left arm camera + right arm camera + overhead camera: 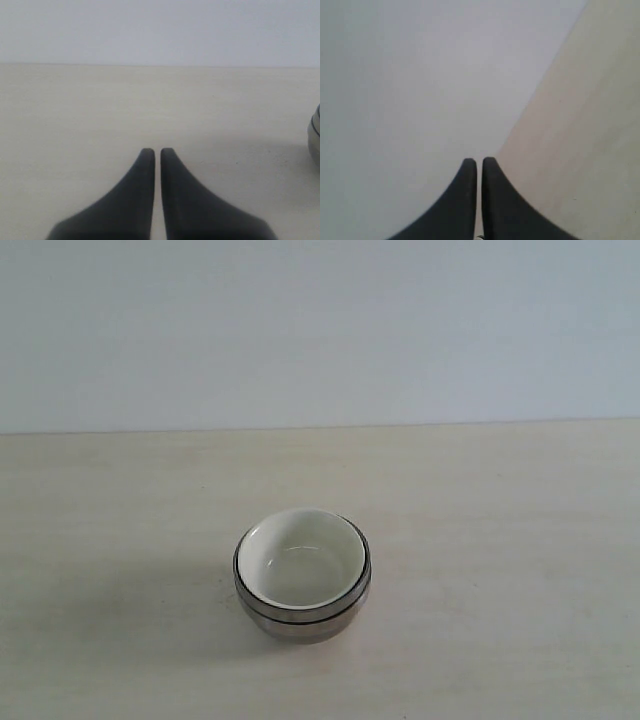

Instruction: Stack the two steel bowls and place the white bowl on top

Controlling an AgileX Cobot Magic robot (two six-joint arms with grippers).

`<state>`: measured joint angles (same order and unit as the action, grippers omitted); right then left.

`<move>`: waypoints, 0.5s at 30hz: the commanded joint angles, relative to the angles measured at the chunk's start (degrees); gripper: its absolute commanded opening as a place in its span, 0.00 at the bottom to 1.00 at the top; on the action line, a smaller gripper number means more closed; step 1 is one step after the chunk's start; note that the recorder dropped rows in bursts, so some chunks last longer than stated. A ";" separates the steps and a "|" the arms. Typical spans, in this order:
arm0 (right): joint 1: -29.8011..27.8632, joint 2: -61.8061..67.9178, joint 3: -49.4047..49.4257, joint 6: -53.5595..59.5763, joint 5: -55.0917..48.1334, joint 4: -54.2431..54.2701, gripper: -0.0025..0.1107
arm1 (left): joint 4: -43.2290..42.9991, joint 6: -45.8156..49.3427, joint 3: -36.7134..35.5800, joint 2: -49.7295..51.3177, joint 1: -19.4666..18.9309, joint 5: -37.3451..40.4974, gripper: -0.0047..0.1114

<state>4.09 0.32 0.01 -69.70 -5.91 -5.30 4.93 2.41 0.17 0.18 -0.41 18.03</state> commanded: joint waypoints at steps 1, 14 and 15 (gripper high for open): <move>-0.09 -0.32 -0.01 0.08 0.11 0.00 0.02 | 0.00 -0.27 -0.17 -0.18 0.29 -0.43 0.07; -0.09 -0.32 -0.01 0.21 -12.64 0.62 0.02 | 0.00 -0.27 -0.17 -0.18 0.29 -0.43 0.07; -0.09 -0.32 -0.01 0.21 -12.64 0.62 0.02 | 0.00 -0.27 -0.17 -0.18 0.29 -0.43 0.07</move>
<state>4.09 0.32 0.01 -69.70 -18.61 -4.30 4.93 2.41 0.17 0.18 -0.41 18.03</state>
